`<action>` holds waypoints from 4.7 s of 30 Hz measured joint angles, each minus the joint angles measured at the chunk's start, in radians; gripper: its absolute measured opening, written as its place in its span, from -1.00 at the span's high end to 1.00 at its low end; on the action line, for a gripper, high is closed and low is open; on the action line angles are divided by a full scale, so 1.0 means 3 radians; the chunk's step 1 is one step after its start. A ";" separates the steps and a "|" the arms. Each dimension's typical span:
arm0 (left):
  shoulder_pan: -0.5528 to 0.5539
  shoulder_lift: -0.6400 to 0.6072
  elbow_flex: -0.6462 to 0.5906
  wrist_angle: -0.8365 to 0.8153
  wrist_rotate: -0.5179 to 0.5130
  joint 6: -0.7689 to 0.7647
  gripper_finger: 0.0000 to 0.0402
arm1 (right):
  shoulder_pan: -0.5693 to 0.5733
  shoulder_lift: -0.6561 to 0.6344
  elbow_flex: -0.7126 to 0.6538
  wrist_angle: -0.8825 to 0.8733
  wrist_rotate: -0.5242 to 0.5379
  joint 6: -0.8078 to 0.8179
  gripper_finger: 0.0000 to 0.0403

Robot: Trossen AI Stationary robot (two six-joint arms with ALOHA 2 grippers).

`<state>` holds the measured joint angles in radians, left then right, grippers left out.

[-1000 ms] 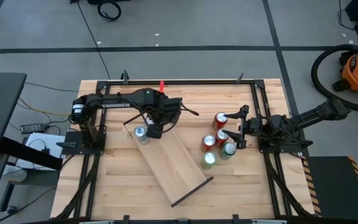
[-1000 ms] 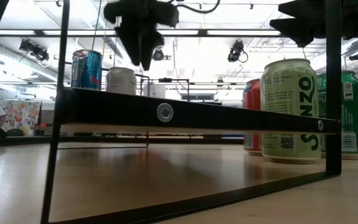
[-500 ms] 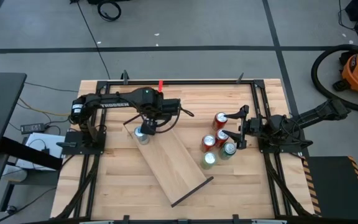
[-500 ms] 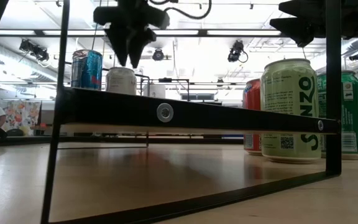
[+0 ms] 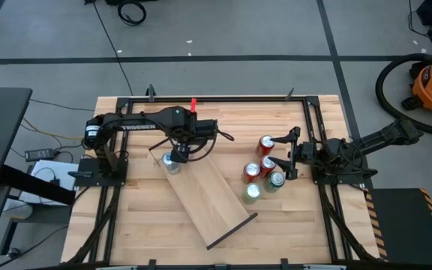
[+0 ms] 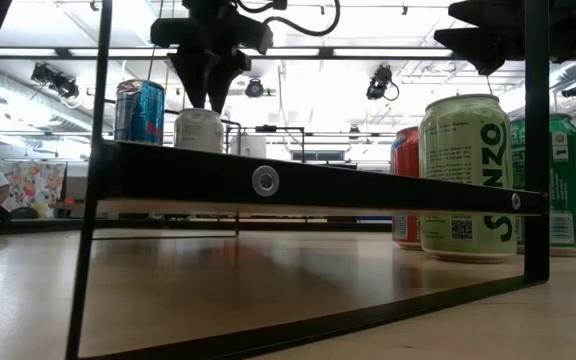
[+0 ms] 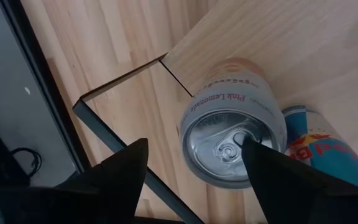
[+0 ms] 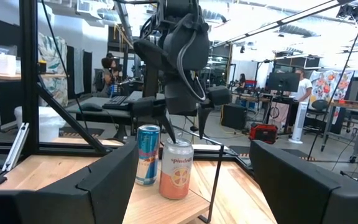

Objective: Place canned beverage on shelf
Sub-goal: Put the orange white soda can on the shelf

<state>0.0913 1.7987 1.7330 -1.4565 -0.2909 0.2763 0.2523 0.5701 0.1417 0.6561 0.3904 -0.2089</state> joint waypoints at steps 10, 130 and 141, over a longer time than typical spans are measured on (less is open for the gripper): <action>-0.0055 0.0003 0.0001 0.0030 0.0128 -0.0123 -0.38 | 0.0000 0.0000 0.0000 -0.0001 0.0000 0.0000 -0.58; -0.0039 0.0485 0.0196 -0.0302 0.0266 0.0285 -0.50 | 0.0000 0.0055 0.0000 0.0029 -0.0013 -0.0003 -0.58; -0.0193 0.0485 0.0196 -0.0265 0.0235 0.0852 -0.51 | -0.0001 0.0055 0.0000 0.0029 -0.0013 -0.0003 -0.58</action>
<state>0.0334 1.9442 1.7920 -1.5361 -0.2206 0.5318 0.2520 0.5865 0.1417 0.6647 0.3866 -0.2096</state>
